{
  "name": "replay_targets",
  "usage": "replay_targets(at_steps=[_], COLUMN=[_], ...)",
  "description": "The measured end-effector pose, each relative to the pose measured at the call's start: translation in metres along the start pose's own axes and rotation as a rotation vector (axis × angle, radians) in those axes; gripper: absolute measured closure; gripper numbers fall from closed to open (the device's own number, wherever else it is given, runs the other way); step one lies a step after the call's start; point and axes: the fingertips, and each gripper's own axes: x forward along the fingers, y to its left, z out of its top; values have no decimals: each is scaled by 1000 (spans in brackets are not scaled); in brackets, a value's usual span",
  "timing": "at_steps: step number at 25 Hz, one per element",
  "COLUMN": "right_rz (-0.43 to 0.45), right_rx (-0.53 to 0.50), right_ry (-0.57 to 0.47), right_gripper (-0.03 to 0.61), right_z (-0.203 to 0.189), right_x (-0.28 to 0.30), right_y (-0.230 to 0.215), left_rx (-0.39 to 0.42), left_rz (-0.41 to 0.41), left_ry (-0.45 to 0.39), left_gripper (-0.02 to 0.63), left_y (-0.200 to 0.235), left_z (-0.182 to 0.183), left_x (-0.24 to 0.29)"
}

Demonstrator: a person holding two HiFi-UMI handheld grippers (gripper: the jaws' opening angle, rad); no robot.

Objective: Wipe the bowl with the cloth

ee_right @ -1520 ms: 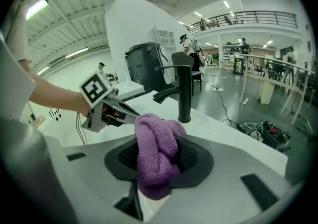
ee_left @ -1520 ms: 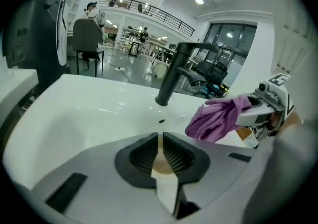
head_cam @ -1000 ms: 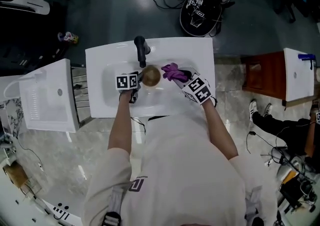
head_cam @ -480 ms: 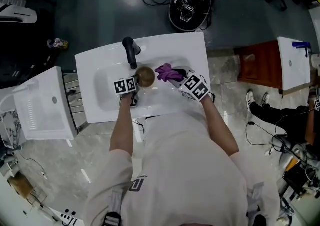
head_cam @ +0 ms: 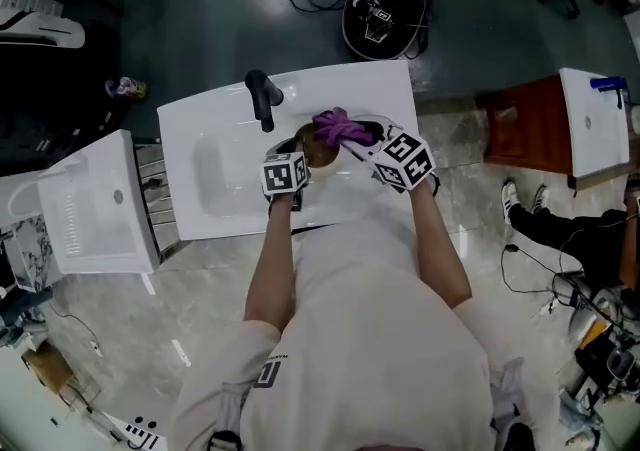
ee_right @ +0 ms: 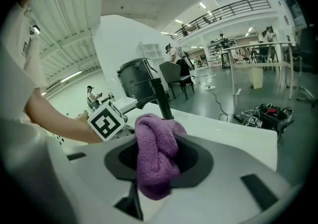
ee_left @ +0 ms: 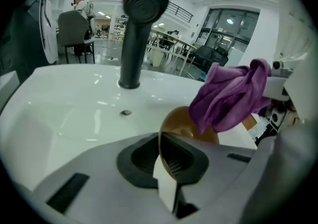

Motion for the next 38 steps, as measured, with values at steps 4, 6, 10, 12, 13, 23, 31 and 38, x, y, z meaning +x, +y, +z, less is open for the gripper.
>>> replay_targets(at_steps=[4, 6, 10, 12, 13, 23, 31, 38], right_rz=[2, -48, -100, -111, -119, -294, -382, -340], right_rx=[-85, -195, -470, -575, -615, -712, -724, -719], right_ry=[106, 204, 365, 407, 417, 306, 327, 418], right_gripper=[459, 459, 457, 457, 457, 457, 456, 456], right_z=[-13, -23, -31, -32, -32, -4, -1, -18], right_x=[11, 18, 32, 39, 42, 38, 32, 36], right_y=[11, 11, 20, 27, 30, 11, -8, -9], left_rx=[23, 33, 75, 101, 112, 288, 295, 308], left_rz=[2, -6, -35, -39, -37, 4, 33, 100], left_ry=[-78, -115, -154, -156, -155, -119, -133, -195], left_gripper=[597, 595, 592, 593, 594, 597, 589, 589], left_y=[-25, -37, -59, -64, -65, -68, -59, -42], left_z=[41, 59, 76, 76, 75, 69, 73, 87], left_x=[-14, -23, -35, -38, -39, -43, -47, -55])
